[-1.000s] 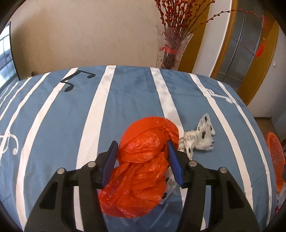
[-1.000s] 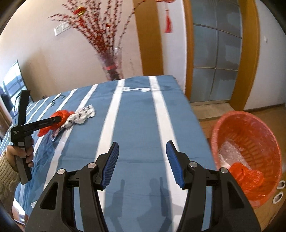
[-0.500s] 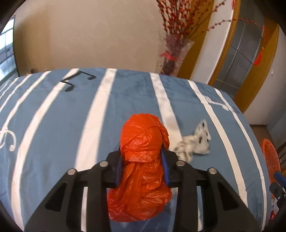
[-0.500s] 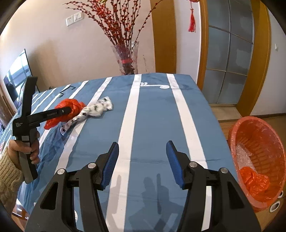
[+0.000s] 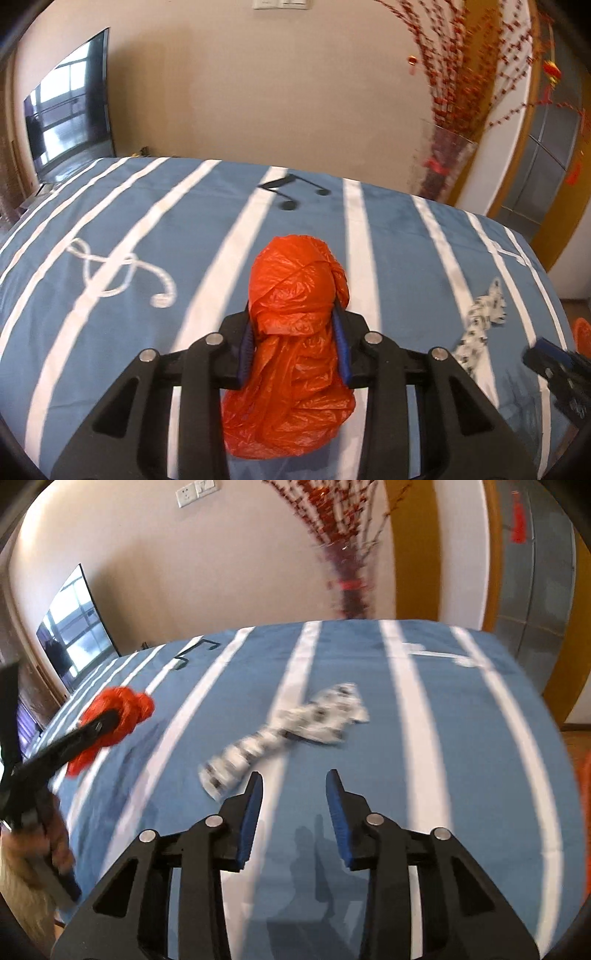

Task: Collect trash
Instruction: 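Grasp the white paw-print bag with the right tool while the left tool holds the orange bag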

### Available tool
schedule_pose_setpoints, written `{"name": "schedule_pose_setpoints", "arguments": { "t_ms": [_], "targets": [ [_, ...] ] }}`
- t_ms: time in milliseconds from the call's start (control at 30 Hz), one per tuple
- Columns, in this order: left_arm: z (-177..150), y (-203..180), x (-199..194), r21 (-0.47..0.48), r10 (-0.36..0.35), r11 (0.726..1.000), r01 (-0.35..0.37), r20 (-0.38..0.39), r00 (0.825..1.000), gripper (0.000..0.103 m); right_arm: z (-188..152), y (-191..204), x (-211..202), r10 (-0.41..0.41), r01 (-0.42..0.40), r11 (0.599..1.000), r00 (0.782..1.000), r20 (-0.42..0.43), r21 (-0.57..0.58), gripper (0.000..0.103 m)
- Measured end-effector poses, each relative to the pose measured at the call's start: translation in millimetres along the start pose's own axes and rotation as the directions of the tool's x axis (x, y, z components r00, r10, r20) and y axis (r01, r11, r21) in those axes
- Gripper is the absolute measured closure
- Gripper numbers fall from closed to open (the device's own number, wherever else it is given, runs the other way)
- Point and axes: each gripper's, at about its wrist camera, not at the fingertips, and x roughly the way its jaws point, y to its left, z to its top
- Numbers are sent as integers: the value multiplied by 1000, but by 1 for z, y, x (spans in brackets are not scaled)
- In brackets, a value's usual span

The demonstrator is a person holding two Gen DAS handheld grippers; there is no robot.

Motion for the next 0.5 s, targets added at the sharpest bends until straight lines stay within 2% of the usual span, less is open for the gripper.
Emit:
{"name": "schedule_pose_setpoints", "arguments": {
  "t_ms": [133,267,333,500],
  "targets": [
    [-2,22,-2,-28,26,999,-26,3,1000,68,15,20,31,-49,49,998,999,-23,31,67],
    [-2,35,-2,-60,30,998,-30,-3,1000,68,16,19,53,-90,96,992,993,-72,76,67],
    [-3,37,-4,-64,30,997,-31,-3,1000,68,10,18,54,-113,117,991,991,-66,60,83],
    [-6,30,-10,-65,12,998,-12,-5,1000,68,-5,7,35,-157,157,988,987,-35,-1,91]
  ]
}}
